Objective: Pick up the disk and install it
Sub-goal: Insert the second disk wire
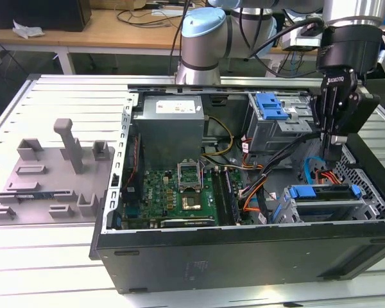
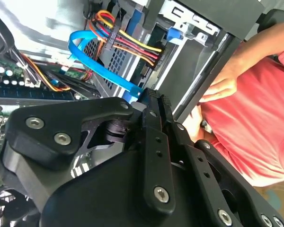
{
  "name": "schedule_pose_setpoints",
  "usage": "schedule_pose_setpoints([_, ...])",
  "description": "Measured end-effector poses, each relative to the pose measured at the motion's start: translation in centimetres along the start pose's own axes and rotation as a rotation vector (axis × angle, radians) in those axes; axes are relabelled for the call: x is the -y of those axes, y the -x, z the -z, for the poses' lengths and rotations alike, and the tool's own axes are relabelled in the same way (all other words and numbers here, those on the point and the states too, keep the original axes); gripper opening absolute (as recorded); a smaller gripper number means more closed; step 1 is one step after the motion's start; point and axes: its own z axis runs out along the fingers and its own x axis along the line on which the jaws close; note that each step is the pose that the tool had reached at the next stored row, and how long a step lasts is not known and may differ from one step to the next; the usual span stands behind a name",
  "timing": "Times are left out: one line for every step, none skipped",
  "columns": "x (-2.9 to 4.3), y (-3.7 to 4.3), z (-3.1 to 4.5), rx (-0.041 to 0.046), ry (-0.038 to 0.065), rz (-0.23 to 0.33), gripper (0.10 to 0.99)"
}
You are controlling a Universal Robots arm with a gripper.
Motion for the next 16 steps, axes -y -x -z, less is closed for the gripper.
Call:
schedule_pose_setpoints([0.01,-0.13,-0.1,0.0063,-0.005,-0.003,0.161])
schedule_pose_setpoints([0.04,-0.37,-0.24,0.0161,-0.011,-0.008,0.161])
schedule_pose_setpoints([0.07,-0.66,-0.4,0.0252,-0.016,-0.012,0.161])
schedule_pose_setpoints([0.09,-0.86,-0.5,0.0311,-0.019,-0.014,0.161])
schedule_pose_setpoints([0.1,-0.97,-0.56,0.0348,-0.02,-0.015,0.161])
schedule_pose_setpoints([0.12,-1.14,-0.65,0.0417,-0.024,-0.017,0.161])
schedule_pose_setpoints([0.13,-1.25,-0.72,0.0468,-0.026,-0.019,0.161])
schedule_pose_setpoints([0.15,-1.4,-0.81,0.0552,-0.028,-0.021,0.161])
schedule_pose_setpoints([0.14,-1.54,-0.91,0.0594,-0.029,-0.021,0.161])
schedule_pose_setpoints([0.06,-1.77,-1.06,0.0646,-0.03,-0.023,0.161])
schedule_pose_setpoints([-0.14,-1.99,-1.21,0.0721,-0.034,-0.025,0.161])
schedule_pose_setpoints([-0.29,-2.1,-1.29,0.0861,-0.043,-0.032,0.161])
schedule_pose_setpoints([-0.4,-2.11,-1.3,0.1032,-0.051,-0.037,0.161])
schedule_pose_setpoints([-0.48,-2.12,-1.3,0.1213,-0.055,-0.041,0.161])
schedule_pose_setpoints([-0.63,-2.14,-1.31,0.1371,-0.058,-0.044,0.161])
schedule_pose_setpoints([-0.76,-2.15,-1.33,0.1416,-0.058,-0.044,0.161])
